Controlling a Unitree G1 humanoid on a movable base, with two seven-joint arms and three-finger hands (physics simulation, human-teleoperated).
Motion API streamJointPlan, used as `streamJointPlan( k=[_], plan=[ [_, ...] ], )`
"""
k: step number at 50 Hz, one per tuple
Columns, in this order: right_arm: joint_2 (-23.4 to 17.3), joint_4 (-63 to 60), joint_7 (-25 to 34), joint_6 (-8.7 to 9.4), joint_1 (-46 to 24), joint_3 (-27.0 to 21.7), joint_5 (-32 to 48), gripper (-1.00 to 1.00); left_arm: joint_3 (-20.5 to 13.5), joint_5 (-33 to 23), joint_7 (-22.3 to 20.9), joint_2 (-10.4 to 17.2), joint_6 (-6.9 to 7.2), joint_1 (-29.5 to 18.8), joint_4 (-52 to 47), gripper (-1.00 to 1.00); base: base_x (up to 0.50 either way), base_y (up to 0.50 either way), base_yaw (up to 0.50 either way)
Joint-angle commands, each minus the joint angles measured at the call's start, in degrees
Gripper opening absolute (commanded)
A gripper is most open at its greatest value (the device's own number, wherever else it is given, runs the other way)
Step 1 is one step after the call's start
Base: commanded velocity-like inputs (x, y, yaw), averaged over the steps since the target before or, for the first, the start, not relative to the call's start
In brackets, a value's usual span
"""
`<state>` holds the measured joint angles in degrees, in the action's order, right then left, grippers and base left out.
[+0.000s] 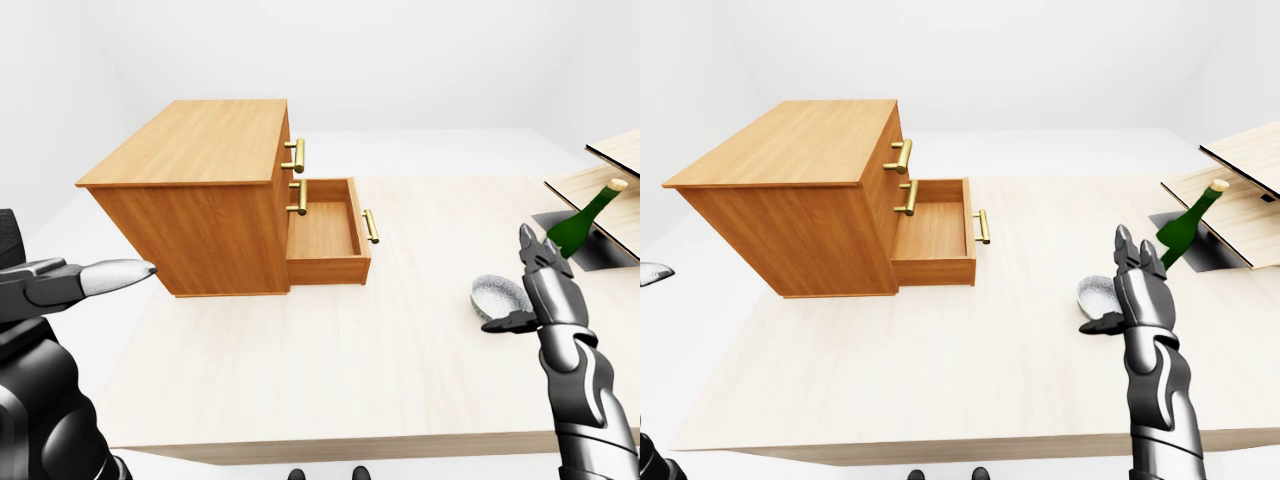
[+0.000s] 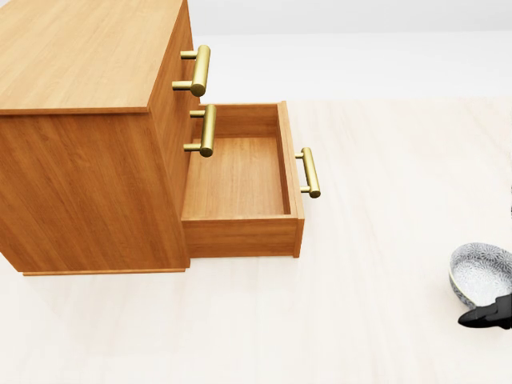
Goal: Put the bowl on top of the cabinet.
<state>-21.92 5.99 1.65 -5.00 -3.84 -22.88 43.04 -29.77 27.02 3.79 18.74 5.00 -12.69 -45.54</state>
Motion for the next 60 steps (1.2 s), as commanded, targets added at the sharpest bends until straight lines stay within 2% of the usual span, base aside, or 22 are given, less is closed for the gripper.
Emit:
streamJointPlan(
  k=[1,25,60],
  plan=[
    [-0.4,3.4,-2.2,0.0,-0.2,0.8,0.9,1.0,0.0,0.0,0.0,-0.1,0.0,0.0,-0.3,1.0,0.0,0.0,0.0],
    [-2.1,14.1,-8.8,0.0,-2.1,3.7,1.9,1.0,0.4,-0.7,-0.4,-0.5,0.0,0.1,-0.4,1.0,0.0,0.0,0.0],
    [-3.6,22.9,-13.6,0.0,-6.1,7.1,2.6,1.0,0.9,-1.3,-0.7,-0.8,0.0,0.2,-0.4,1.0,0.0,0.0,0.0]
  ],
)
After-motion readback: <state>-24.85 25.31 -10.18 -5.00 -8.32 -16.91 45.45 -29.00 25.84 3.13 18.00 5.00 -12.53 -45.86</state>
